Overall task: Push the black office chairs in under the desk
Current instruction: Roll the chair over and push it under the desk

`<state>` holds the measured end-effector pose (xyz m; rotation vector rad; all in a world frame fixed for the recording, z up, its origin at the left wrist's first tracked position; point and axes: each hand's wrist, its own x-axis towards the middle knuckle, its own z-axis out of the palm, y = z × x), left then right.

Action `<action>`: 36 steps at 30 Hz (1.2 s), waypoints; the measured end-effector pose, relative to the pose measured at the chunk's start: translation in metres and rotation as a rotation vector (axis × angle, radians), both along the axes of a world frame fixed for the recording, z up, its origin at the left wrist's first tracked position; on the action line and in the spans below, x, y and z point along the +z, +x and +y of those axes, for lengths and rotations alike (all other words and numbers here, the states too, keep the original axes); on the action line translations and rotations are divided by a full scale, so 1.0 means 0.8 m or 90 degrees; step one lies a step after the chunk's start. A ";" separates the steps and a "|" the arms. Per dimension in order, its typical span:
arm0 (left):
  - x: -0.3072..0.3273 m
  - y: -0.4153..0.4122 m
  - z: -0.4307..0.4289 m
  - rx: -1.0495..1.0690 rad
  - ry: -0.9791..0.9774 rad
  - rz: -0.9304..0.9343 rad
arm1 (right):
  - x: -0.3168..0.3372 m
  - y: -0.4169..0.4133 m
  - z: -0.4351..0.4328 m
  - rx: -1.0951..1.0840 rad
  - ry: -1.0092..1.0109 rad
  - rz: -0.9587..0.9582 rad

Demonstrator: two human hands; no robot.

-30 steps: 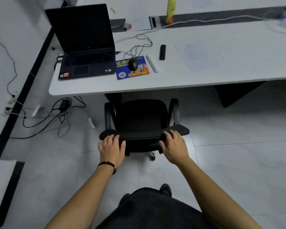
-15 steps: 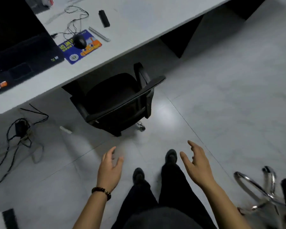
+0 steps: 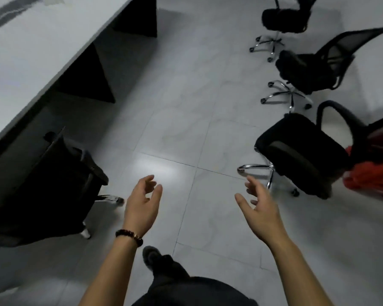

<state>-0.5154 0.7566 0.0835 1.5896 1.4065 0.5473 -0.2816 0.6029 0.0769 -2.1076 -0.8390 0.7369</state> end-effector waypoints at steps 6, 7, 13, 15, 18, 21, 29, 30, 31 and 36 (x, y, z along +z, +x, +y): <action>-0.012 0.184 -0.189 -0.171 -0.016 0.013 | -0.037 0.119 -0.242 -0.143 -0.049 0.046; -0.015 0.212 -0.219 -0.189 -0.021 0.015 | -0.040 0.139 -0.278 -0.157 -0.056 0.045; 0.005 0.369 -0.347 -0.322 -0.048 0.018 | -0.010 0.273 -0.416 -0.259 -0.036 0.013; 0.014 0.418 -0.366 -0.353 -0.034 0.016 | 0.001 0.314 -0.437 -0.290 -0.012 0.007; 0.014 0.493 -0.381 -0.378 -0.004 0.010 | -0.002 0.377 -0.452 -0.308 0.021 0.018; -0.006 0.572 -0.382 -0.380 0.027 0.010 | -0.021 0.445 -0.455 -0.318 0.024 0.022; -0.038 0.813 -0.348 -0.288 0.123 0.015 | -0.031 0.692 -0.438 -0.265 -0.061 -0.009; -0.032 0.843 -0.342 -0.284 0.137 0.006 | -0.022 0.726 -0.429 -0.252 -0.061 -0.020; -0.025 0.871 -0.336 -0.285 0.150 0.003 | -0.014 0.760 -0.418 -0.238 -0.057 -0.031; 0.007 0.987 -0.308 -0.295 0.190 0.043 | 0.023 0.896 -0.353 -0.148 -0.023 -0.077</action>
